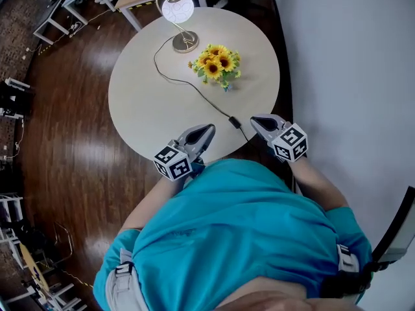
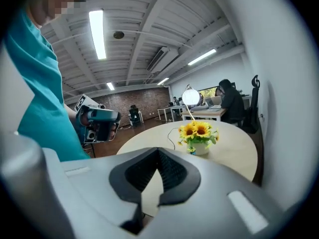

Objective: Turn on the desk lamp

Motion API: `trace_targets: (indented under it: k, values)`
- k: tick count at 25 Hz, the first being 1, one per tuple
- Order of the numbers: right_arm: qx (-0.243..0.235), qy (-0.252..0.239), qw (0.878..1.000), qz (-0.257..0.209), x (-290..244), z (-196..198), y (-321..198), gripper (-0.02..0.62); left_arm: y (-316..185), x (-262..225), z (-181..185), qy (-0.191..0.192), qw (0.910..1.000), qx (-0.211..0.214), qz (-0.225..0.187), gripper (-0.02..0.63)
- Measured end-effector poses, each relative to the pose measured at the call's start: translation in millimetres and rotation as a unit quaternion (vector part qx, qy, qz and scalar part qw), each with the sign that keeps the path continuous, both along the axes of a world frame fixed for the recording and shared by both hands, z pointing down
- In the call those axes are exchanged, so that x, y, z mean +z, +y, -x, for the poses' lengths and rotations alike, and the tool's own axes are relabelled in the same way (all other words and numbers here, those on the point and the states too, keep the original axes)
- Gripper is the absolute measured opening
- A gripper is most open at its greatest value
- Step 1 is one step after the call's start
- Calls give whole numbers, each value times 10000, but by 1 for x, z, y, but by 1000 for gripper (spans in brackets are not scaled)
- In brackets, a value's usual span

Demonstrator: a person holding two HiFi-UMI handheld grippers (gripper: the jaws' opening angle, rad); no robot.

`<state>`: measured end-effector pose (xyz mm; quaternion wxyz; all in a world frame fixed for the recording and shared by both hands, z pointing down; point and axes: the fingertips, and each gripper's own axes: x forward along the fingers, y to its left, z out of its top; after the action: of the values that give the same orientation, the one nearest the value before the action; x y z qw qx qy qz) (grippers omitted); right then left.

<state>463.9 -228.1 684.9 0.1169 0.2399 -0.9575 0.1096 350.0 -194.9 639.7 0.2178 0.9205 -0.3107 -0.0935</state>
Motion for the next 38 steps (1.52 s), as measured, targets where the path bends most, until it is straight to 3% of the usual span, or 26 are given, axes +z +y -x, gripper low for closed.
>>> trace_targets:
  k: [7,12,16,19,24,32,35,38]
  values:
    - [720,103,9973,-96,-26,-19,19,2,-1,-19,-13,115,9968,789,-116,20]
    - [1610,147,9868,31,-17,3,36,2,2,-8,11,58,9831,1823,-161,20]
    - [2343,-48,9721,110,-25,45,65,2,6,-11,53,154,9661,2576,-19,20]
    - [2806,-48,9597,152,-19,71,90,2,9,-6,66,249,9505,3097,109,20]
    - [3460,109,9382,-42,-39,76,156,2,61,-4,54,196,9171,3981,86,20]
    - [4560,-96,8899,-58,-44,63,284,2,169,-27,21,52,8617,5073,-102,20]
    - [4741,-212,8802,-83,-44,76,337,2,222,-30,26,7,8506,5257,-60,20]
    - [4838,-370,8743,-137,-49,97,391,2,277,-35,42,28,8474,5309,65,20]
